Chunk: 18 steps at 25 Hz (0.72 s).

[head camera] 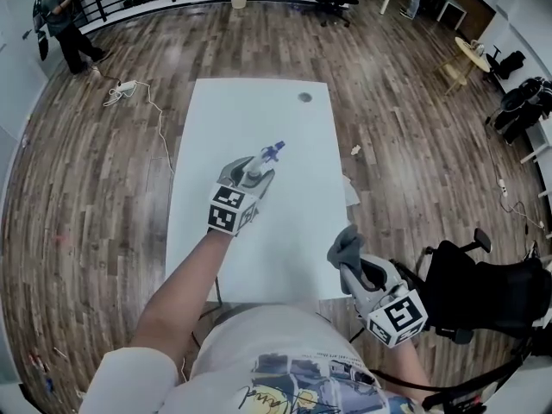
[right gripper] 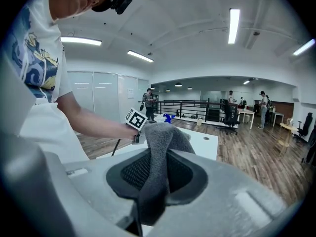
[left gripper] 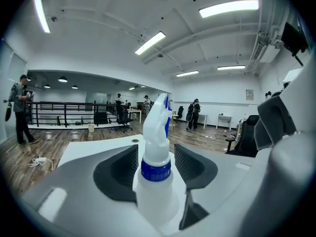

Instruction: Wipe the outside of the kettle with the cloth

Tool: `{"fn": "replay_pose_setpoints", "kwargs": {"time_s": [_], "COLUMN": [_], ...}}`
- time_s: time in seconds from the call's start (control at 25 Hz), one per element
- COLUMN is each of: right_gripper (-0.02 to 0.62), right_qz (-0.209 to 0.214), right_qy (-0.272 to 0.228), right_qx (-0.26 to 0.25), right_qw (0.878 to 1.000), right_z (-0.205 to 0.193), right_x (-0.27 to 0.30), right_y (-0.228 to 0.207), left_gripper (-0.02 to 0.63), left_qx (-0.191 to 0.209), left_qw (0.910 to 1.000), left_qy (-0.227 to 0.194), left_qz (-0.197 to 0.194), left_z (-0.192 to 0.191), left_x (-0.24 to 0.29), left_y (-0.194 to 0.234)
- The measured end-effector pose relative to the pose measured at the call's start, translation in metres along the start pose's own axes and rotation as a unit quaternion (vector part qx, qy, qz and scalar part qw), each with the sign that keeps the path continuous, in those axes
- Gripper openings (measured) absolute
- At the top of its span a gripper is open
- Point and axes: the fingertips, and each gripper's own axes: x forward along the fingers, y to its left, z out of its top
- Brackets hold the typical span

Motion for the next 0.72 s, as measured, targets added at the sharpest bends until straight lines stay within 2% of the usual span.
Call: {"fn": "replay_pose_setpoints", "kwargs": {"time_s": [0.08,0.2,0.44,0.72], "right_gripper": [0.075,0.075,0.075,0.075], "right_qz": [0.000,0.002,0.000,0.007], "right_qy": [0.001,0.002,0.007,0.005], "right_qx": [0.002,0.002,0.002,-0.007], "right_qw": [1.000,1.000,1.000,1.000], "right_z": [0.001,0.000,-0.001,0.004], "right_x": [-0.001,-0.001,0.005,0.014], "right_y": [0.000,0.000,-0.003,-0.006], "left_gripper": [0.220,0.193,0.192,0.189], "left_qx": [0.003,0.006,0.012,-0.010], "left_qw": [1.0000,0.9998,0.9997,0.9994], "left_qy": [0.007,0.015,0.015,-0.002], "left_qz": [-0.006,-0.013,-0.016,-0.033], "left_z": [-0.009,-0.018,-0.021,0.005], "left_x": [0.000,0.003,0.004,-0.006], "left_y": [-0.001,-0.002,0.000,0.003]}}
